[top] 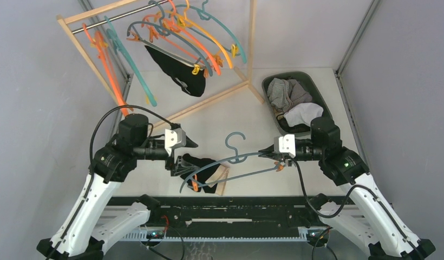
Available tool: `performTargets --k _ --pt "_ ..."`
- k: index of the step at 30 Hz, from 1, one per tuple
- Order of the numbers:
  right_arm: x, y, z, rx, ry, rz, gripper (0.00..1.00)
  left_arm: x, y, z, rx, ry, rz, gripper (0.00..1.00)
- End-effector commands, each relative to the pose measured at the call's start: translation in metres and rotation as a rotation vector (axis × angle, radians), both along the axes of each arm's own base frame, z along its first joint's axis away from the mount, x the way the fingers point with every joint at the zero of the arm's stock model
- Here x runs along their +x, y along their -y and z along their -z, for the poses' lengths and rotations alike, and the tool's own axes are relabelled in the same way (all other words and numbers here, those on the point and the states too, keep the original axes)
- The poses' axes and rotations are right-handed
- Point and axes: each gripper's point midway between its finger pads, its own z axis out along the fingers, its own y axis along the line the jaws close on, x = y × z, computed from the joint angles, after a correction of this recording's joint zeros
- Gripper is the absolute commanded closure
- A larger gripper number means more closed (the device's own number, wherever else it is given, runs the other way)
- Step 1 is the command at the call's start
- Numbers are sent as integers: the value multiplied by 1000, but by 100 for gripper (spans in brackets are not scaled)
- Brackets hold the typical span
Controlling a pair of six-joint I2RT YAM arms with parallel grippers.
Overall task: Remove the underwear clipped to the hanger
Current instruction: Place the hanger at the clothesline.
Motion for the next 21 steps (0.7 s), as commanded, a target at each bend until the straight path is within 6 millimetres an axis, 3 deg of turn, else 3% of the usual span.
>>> performTargets --k 1,5,11,18,21 --pt "-1 -7 -30 73 43 -29 100 -7 3 12 28 0 50 24" --pt "4 -7 -32 76 50 -5 100 -13 8 14 12 -59 79 24" --pt "11 -3 -22 26 93 19 100 -8 9 1 -24 -56 19 24" --pt "16 -5 -42 80 175 48 100 -7 14 21 -20 -183 2 24" --pt "19 -5 -45 80 186 58 100 -10 15 23 -22 -216 7 30"
